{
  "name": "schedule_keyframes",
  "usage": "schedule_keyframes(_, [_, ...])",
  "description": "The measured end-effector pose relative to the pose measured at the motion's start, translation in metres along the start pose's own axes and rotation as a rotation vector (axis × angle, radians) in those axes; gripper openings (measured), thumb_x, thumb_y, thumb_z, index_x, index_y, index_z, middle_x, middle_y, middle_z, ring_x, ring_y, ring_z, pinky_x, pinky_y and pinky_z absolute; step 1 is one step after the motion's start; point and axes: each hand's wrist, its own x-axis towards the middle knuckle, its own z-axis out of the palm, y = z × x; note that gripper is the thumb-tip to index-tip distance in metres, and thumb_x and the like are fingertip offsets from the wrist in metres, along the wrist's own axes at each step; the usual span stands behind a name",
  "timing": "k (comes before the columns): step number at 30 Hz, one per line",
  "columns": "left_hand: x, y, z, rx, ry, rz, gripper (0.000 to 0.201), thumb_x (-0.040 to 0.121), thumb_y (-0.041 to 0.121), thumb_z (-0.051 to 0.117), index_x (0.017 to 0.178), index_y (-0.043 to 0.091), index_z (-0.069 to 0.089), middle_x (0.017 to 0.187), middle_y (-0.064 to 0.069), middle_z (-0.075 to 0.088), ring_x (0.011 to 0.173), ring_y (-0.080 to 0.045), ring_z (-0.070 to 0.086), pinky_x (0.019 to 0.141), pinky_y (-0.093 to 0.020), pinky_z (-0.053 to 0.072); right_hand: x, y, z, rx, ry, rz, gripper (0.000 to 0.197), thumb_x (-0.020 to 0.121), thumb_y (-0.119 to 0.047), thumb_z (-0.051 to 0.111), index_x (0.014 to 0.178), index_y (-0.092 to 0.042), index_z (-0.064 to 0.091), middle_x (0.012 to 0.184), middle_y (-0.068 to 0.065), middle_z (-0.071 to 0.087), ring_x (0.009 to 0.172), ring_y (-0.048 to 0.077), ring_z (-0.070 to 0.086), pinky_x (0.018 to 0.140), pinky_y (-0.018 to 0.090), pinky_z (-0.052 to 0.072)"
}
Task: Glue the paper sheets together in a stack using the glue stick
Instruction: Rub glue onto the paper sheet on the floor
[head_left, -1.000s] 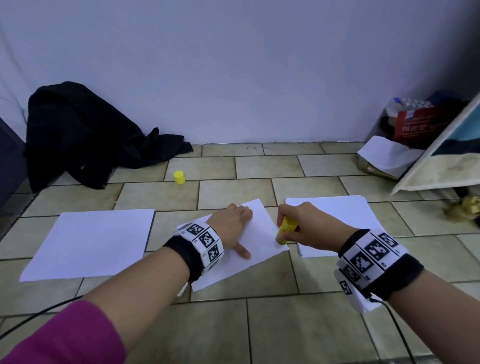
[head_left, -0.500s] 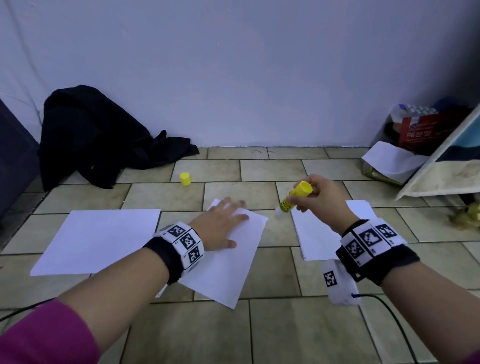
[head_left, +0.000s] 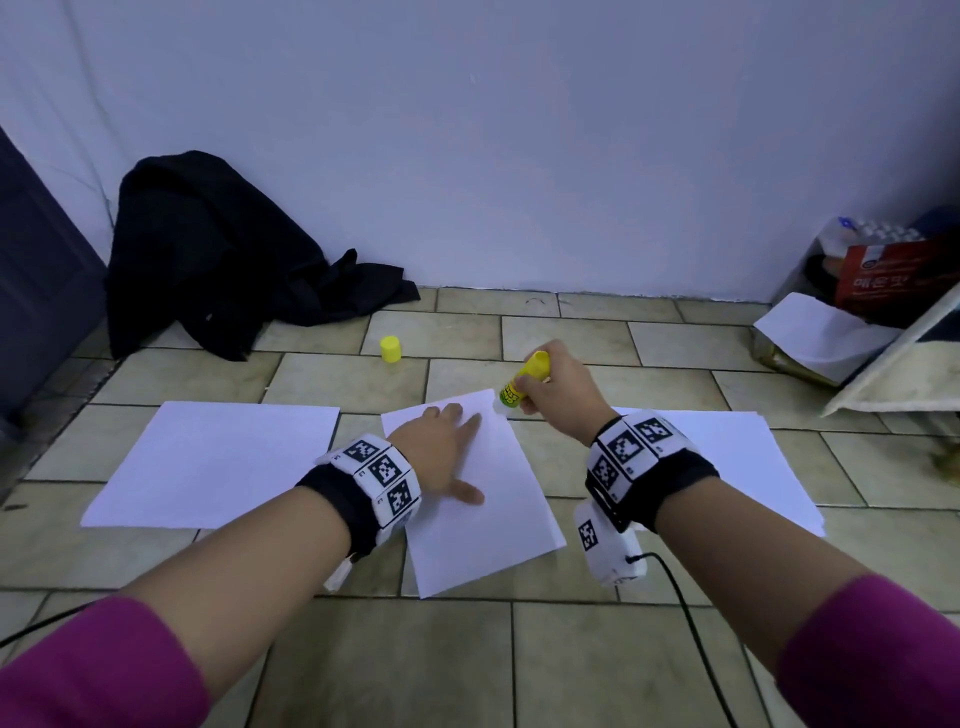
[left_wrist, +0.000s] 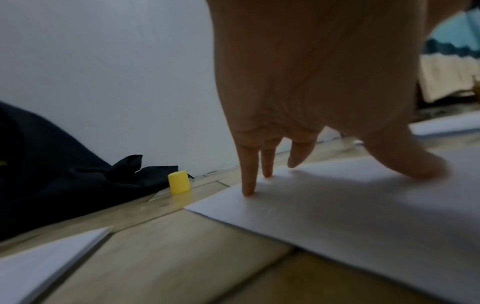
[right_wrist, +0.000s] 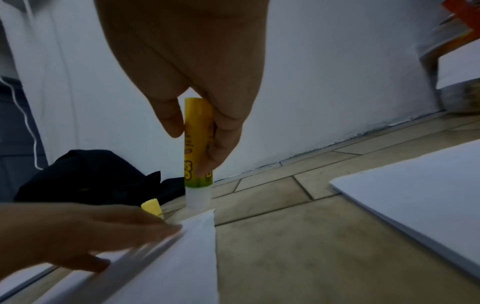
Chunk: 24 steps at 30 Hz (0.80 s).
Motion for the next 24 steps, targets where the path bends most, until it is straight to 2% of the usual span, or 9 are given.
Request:
schedule_keyframes(2, [0.002,-0.001,-0.001,-0.031,-0.005,-0.016,0.112,0.067,0.066,0.072,0.144,0.004,0.020,0.145,-0.010,0.030,0.130,-0.027,0.034,0.102,-0.044,0.041,0.004,-0.002,0.007,-0.075,-0.020,-0.010,0.021,0.089,-0.015,0.056,0.105,-0.015,0.042,0.102,0.019,0.063,0.086,0.035,0.064,0.073,0.042,0.055])
schedule_keyframes(3, [0.002,-0.001,0.000,-0.024,-0.004,-0.019,0.109,0.066,0.065,0.073,0.141,0.002,0.025,0.144,-0.011,0.031,0.129,-0.027,0.035,0.101,-0.044,0.041,0.005,-0.003,0.010,-0.085,-0.027,-0.013,0.021,0.090,-0.015,0.055,0.107,-0.014,0.042,0.103,0.019,0.063,0.090,0.035,0.064,0.076,0.044,0.054])
schedule_keyframes(5, [0.001,-0.002,0.002,-0.001,-0.009,-0.013,0.108,0.069,0.065,0.072,0.142,0.001,0.026,0.150,-0.011,0.024,0.132,-0.028,0.031,0.102,-0.045,0.041,0.009,-0.004,0.015,-0.135,-0.054,-0.035,0.025,0.093,-0.016,0.053,0.115,-0.010,0.043,0.102,0.016,0.063,0.090,0.032,0.062,0.072,0.037,0.050])
schedule_keyframes(7, [0.000,-0.003,0.003,0.000,-0.001,-0.004,0.109,0.069,0.065,0.071,0.144,0.001,0.025,0.153,-0.010,0.020,0.134,-0.029,0.028,0.103,-0.045,0.040,0.011,-0.006,0.019,-0.214,-0.108,-0.083,0.028,0.095,-0.015,0.051,0.120,-0.008,0.042,0.100,0.013,0.062,0.084,0.026,0.056,0.059,0.025,0.041])
schedule_keyframes(9, [0.001,-0.004,0.004,-0.007,0.016,0.001,0.109,0.068,0.066,0.071,0.143,0.001,0.026,0.153,-0.010,0.020,0.134,-0.029,0.028,0.102,-0.045,0.040,0.013,-0.009,0.021,-0.255,-0.163,-0.122,0.027,0.095,-0.012,0.051,0.120,-0.008,0.042,0.097,0.012,0.059,0.078,0.023,0.051,0.053,0.020,0.035])
schedule_keyframes(14, [0.000,-0.005,0.004,0.000,0.025,0.002,0.110,0.068,0.067,0.071,0.144,0.001,0.026,0.152,-0.011,0.023,0.135,-0.028,0.028,0.103,-0.045,0.041,0.017,-0.013,0.014,-0.401,-0.266,-0.155,0.026,0.096,-0.011,0.051,0.121,-0.010,0.042,0.104,0.014,0.060,0.081,0.023,0.051,0.054,0.023,0.035])
schedule_keyframes(16, [-0.001,-0.004,0.003,0.013,0.027,0.001,0.111,0.069,0.067,0.070,0.145,0.001,0.024,0.153,-0.011,0.021,0.136,-0.028,0.027,0.105,-0.045,0.039,0.012,-0.014,0.007,-0.434,-0.312,-0.156,0.025,0.096,-0.012,0.051,0.120,-0.011,0.043,0.106,0.016,0.062,0.083,0.025,0.054,0.059,0.027,0.040])
schedule_keyframes(20, [-0.002,-0.004,0.001,0.032,0.009,0.007,0.115,0.071,0.067,0.068,0.148,0.000,0.016,0.158,-0.011,0.011,0.141,-0.029,0.021,0.109,-0.045,0.034,-0.009,-0.011,-0.008,-0.486,-0.405,-0.147,0.023,0.095,-0.015,0.053,0.116,-0.014,0.044,0.108,0.015,0.061,0.095,0.030,0.060,0.079,0.038,0.049])
schedule_keyframes(24, [-0.002,-0.005,0.000,0.029,0.006,0.012,0.117,0.070,0.069,0.067,0.149,0.000,0.016,0.158,-0.011,0.012,0.141,-0.028,0.022,0.111,-0.043,0.033,-0.035,-0.006,-0.021,-0.548,-0.496,-0.156,0.023,0.096,-0.017,0.053,0.117,-0.016,0.044,0.105,0.012,0.062,0.092,0.027,0.060,0.078,0.036,0.048])
